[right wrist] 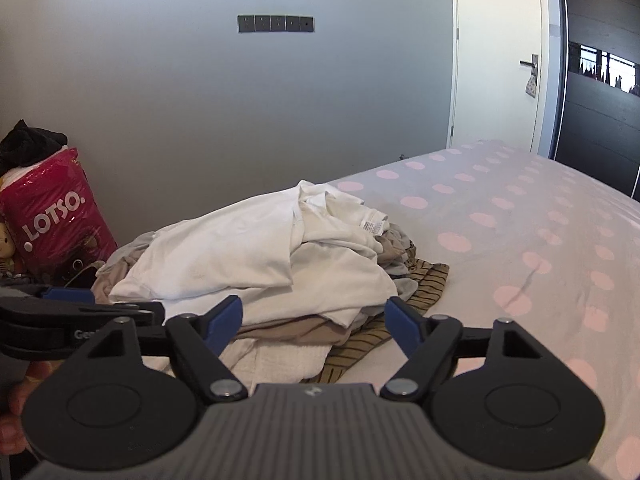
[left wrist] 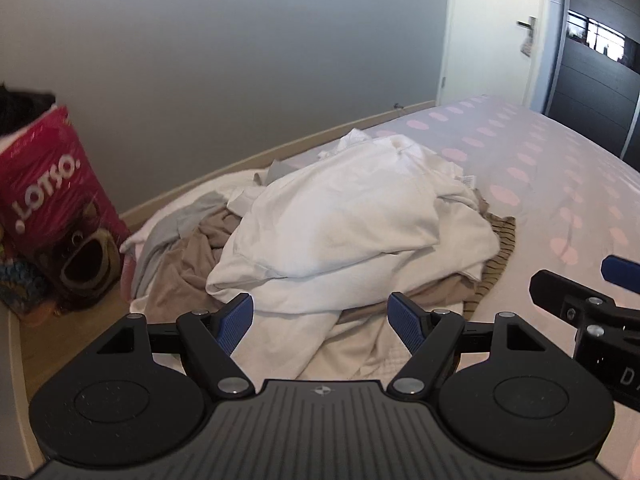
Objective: Fold clothes
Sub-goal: 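Grasp the white shirt with the right gripper and pull it off the heap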
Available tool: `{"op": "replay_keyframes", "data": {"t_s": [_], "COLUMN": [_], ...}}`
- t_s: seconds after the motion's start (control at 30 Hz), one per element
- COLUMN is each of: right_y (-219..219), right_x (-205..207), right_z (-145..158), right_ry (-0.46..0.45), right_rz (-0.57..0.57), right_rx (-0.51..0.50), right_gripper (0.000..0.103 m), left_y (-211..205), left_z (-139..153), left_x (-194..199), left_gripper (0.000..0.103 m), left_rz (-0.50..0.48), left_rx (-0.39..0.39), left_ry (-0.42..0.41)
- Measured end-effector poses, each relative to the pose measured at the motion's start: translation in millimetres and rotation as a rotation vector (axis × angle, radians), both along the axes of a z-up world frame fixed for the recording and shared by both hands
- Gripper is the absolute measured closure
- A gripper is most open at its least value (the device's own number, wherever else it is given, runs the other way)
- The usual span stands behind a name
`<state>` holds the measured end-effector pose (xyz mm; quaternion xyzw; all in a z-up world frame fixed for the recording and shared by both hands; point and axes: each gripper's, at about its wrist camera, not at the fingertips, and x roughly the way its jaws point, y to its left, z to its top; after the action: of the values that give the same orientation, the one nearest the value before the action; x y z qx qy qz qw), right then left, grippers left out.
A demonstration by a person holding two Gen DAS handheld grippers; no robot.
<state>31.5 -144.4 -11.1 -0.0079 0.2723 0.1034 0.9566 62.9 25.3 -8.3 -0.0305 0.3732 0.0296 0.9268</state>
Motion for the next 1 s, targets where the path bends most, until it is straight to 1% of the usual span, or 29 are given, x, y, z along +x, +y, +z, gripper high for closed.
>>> {"op": "replay_keyframes", "data": {"t_s": [0.03, 0.17, 0.3, 0.37, 0.4, 0.43, 0.47, 0.53, 0.6, 0.67, 0.8, 0.93, 1.0], "right_y": [2.1, 11.3, 24.1, 28.7, 30.6, 32.2, 32.6, 33.4, 32.8, 27.4, 13.8, -22.0, -46.4], "right_x": [11.1, 57.4, 103.4, 122.8, 131.4, 136.8, 138.5, 141.7, 133.9, 124.6, 90.9, 45.9, 21.0], "right_z": [-3.4, -18.8, -35.7, -44.4, -48.7, -52.4, -53.6, -55.9, -48.7, -39.3, -8.9, 33.2, 51.5], "right_ry": [0.013, 0.062, 0.102, 0.136, 0.157, 0.178, 0.188, 0.209, 0.184, 0.158, 0.071, -0.015, -0.043], "right_rz": [0.012, 0.057, 0.066, 0.065, 0.067, 0.070, 0.079, 0.097, 0.077, 0.068, -0.009, -0.116, -0.187], "right_rx": [0.008, 0.048, 0.062, 0.072, 0.077, 0.080, 0.095, 0.123, 0.107, 0.106, 0.007, -0.059, -0.079], "right_gripper": [0.029, 0.030, 0.031, 0.035, 0.041, 0.053, 0.059, 0.087, 0.097, 0.098, 0.099, 0.099, 0.099], "left_y": [4.1, 14.2, 16.7, 17.5, 17.7, 17.8, 17.7, 17.3, 16.8, 16.1, 14.9, 12.4, 8.2], "left_z": [-3.9, -18.9, -27.7, -30.9, -32.2, -33.4, -33.9, -34.6, -34.4, -33.6, -26.8, -15.4, -9.3], "left_x": [4.2, 15.0, 19.6, 21.6, 22.8, 24.1, 24.8, 25.8, 26.4, 25.9, 20.1, 9.5, 3.6], "left_gripper": [0.031, 0.033, 0.033, 0.033, 0.033, 0.033, 0.033, 0.033, 0.033, 0.033, 0.033, 0.033, 0.033], "left_rz": [0.016, 0.061, 0.072, 0.069, 0.067, 0.066, 0.067, 0.071, 0.074, 0.070, 0.054, 0.040, 0.020], "left_rx": [-0.011, -0.021, -0.040, -0.049, -0.054, -0.058, -0.058, -0.054, -0.055, -0.058, -0.063, -0.074, -0.078], "left_ry": [0.008, 0.029, 0.059, 0.074, 0.078, 0.081, 0.081, 0.079, 0.080, 0.083, 0.062, 0.034, 0.021]}}
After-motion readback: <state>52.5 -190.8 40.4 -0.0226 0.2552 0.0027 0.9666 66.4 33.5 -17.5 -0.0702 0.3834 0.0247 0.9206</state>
